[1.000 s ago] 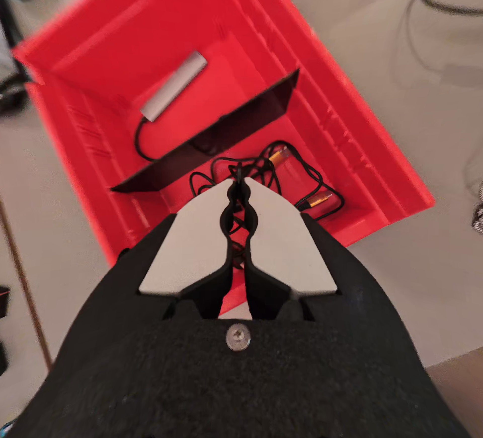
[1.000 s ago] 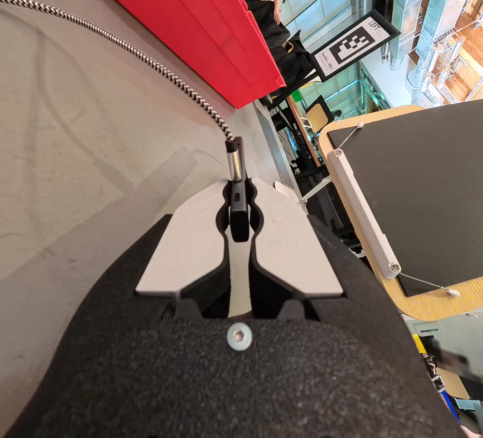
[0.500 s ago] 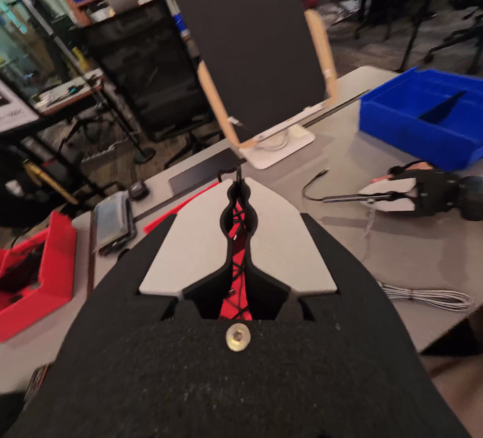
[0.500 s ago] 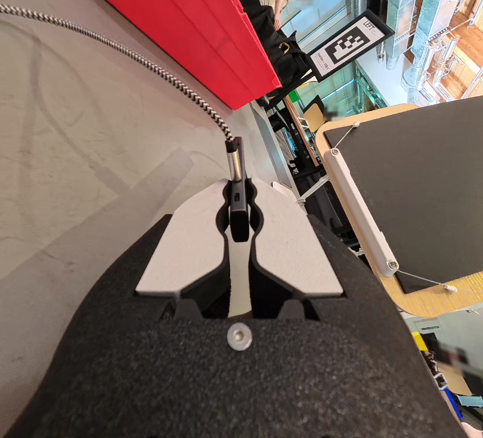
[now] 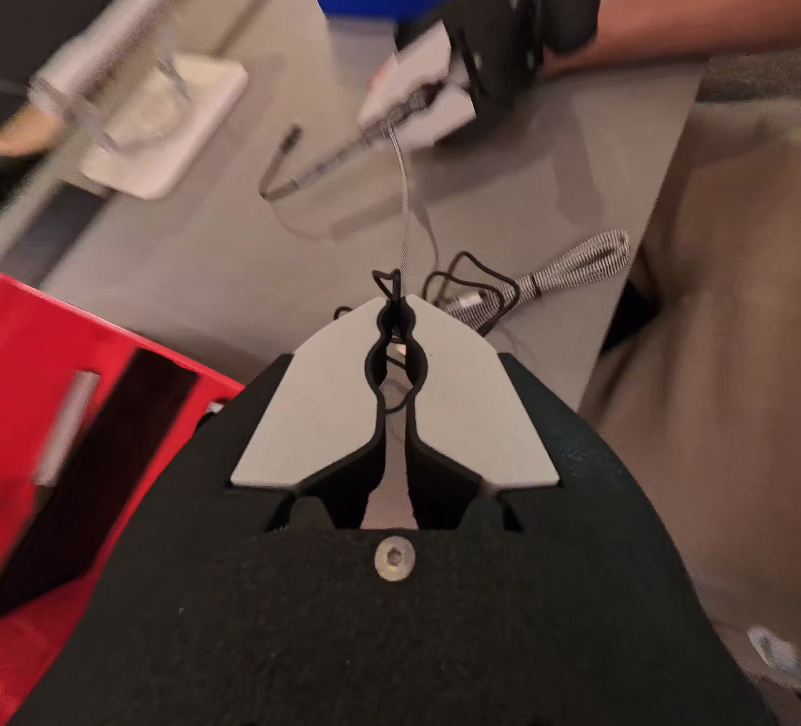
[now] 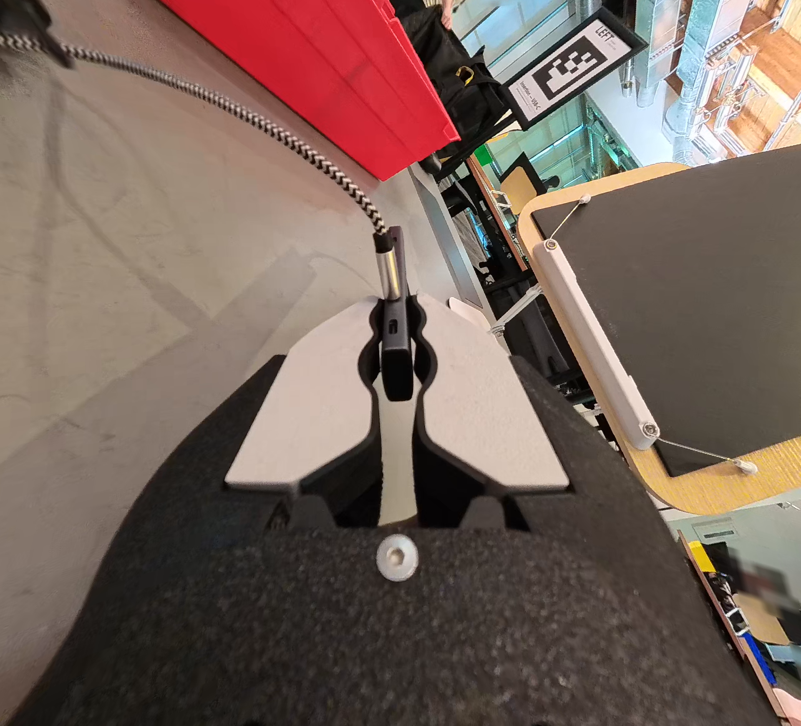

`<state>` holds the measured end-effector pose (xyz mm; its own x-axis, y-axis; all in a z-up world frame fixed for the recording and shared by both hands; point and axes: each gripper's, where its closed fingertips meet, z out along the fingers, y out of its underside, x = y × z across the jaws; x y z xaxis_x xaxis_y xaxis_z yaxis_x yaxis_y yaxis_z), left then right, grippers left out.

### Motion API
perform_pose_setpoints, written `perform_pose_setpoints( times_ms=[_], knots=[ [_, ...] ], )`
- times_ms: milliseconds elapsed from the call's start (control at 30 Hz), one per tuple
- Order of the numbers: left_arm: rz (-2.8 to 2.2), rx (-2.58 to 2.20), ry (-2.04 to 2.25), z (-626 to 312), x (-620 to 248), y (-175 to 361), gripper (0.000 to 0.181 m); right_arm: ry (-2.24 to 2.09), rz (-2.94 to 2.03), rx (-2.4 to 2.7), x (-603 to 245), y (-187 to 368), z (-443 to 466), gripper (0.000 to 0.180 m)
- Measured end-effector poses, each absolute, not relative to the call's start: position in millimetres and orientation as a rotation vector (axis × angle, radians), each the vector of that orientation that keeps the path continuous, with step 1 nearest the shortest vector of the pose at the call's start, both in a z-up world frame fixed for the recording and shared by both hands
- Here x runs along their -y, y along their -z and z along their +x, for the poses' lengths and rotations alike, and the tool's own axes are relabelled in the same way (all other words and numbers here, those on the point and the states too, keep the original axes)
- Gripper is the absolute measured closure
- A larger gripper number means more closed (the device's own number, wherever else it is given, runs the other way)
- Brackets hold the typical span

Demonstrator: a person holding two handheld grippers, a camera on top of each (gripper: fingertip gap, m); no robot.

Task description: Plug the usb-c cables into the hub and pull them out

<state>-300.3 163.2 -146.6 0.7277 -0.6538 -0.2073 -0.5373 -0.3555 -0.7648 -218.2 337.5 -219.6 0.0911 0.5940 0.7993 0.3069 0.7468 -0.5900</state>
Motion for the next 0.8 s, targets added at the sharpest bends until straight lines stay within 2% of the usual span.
perform_pose_setpoints(
  times_ms=[133,300,533,633,700,800],
  knots=[
    [-2.159,-0.906,0.122,-320,-140,204,0.179,-0.245,-0.766,1.509,-338,220,-218,0.170],
    [-2.242,-0.873,0.002,-354,-117,231,0.176,-0.245,-0.767,1.516,-337,221,-219,0.170],
    [-2.282,-0.464,-0.098,-398,-99,206,0.153,-0.234,-0.762,1.526,-337,223,-220,0.170],
    [-2.240,-0.299,-0.274,-393,-97,185,0.152,-0.235,-0.763,1.525,-337,223,-220,0.170],
    [-2.196,-0.219,-0.280,-370,-101,174,0.159,-0.236,-0.764,1.527,-337,223,-220,0.170],
    [-2.219,-0.165,-0.204,-328,-113,179,0.158,-0.236,-0.763,1.529,-337,224,-220,0.170]
  ],
)
